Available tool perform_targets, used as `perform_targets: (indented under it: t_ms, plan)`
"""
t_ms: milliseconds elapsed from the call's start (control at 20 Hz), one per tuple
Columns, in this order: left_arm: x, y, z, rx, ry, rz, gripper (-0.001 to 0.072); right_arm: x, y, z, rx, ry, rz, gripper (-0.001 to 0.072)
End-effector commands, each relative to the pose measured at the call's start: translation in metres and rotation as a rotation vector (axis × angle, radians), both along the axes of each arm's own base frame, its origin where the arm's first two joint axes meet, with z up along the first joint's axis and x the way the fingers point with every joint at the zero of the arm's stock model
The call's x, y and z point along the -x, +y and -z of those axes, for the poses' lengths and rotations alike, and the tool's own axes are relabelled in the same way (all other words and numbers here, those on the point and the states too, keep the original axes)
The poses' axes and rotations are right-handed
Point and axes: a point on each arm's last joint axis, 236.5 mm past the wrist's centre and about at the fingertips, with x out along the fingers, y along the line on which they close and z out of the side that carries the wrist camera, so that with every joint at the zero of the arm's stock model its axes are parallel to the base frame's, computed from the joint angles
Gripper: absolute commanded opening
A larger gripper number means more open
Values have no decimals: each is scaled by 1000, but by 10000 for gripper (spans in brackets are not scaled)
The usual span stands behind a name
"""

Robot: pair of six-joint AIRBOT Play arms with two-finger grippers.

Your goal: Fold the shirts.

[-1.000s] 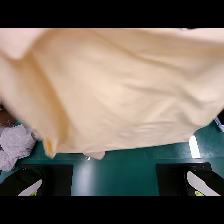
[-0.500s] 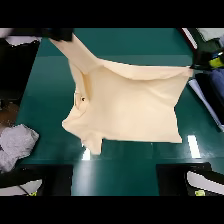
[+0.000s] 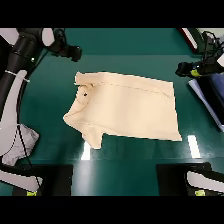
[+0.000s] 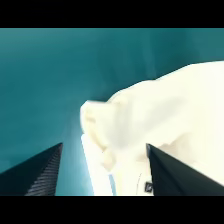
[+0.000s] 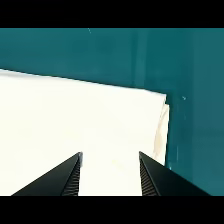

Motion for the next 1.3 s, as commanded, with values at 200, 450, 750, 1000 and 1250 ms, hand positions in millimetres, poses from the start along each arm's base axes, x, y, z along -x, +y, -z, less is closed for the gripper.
perform_targets:
  t_ms: [200, 450, 750, 1000, 1250]
  plan:
    - [66, 73, 31, -35, 312, -115, 423, 31, 1, -39, 5, -32, -9, 421]
    - [148, 81, 83, -43, 459, -99, 423, 51, 4, -70, 10, -78, -17, 410]
    - [245, 39, 174, 207, 617, -118, 442, 65, 5, -92, 15, -120, -20, 410]
    - [265, 19, 205, 319, 668, -157, 442, 74, 7, -84, 15, -71, -33, 410]
    - [260, 22, 214, 345, 639, -227, 442, 77, 7, -82, 14, -57, -36, 410]
